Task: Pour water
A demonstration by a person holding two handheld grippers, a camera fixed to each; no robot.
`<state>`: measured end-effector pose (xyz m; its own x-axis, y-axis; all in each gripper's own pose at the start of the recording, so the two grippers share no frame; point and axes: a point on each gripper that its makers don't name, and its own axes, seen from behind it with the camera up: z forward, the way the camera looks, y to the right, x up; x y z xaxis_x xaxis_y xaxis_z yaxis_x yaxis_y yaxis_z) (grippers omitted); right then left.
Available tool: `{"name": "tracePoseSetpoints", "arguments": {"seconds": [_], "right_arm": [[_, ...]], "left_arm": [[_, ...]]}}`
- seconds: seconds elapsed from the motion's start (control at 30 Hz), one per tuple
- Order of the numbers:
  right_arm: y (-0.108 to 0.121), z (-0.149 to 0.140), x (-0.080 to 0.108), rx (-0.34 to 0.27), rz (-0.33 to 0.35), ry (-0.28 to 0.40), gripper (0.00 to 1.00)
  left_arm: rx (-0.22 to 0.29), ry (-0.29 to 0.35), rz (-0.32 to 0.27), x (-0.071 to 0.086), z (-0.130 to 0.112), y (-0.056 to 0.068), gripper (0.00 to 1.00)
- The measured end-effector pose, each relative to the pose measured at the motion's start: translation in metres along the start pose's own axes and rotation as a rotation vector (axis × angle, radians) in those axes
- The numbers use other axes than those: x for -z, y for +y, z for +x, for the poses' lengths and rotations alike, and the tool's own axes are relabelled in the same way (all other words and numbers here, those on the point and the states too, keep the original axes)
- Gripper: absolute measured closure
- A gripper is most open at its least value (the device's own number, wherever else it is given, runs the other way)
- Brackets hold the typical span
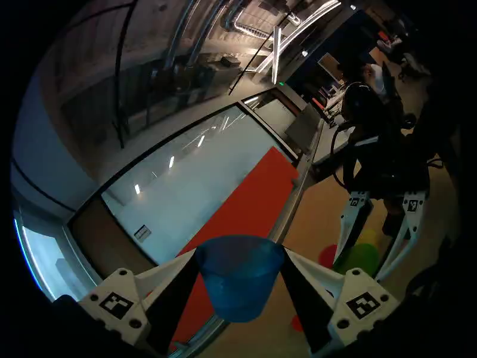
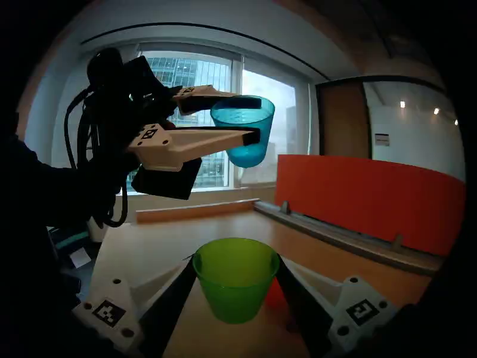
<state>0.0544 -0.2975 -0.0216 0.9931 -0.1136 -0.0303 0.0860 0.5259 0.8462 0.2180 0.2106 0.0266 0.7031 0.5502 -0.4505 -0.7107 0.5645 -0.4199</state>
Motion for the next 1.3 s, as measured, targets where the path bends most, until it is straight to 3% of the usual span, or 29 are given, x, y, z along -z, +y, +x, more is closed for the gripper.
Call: {"name": "tracePoseSetpoints", "arguments": {"seconds": [0.63, 0.97, 1.3], "right_arm": [[-0.003, 0.002, -0.006, 0.0, 0.016, 0.006, 0.07], [-0.004, 0.002, -0.006, 0.0, 0.02, 0.007, 0.07], [-0.004, 0.003, -0.006, 0.001, 0.021, 0.006, 0.07]], "left_arm": [[-0.168, 0.01, 0.006, -0.008, 0.015, -0.002, 0.11], [-0.223, 0.004, 0.006, -0.011, 0.017, 0.001, 0.12], [-0.247, 0.004, 0.011, -0.011, 0.018, 0.001, 0.12]]}}
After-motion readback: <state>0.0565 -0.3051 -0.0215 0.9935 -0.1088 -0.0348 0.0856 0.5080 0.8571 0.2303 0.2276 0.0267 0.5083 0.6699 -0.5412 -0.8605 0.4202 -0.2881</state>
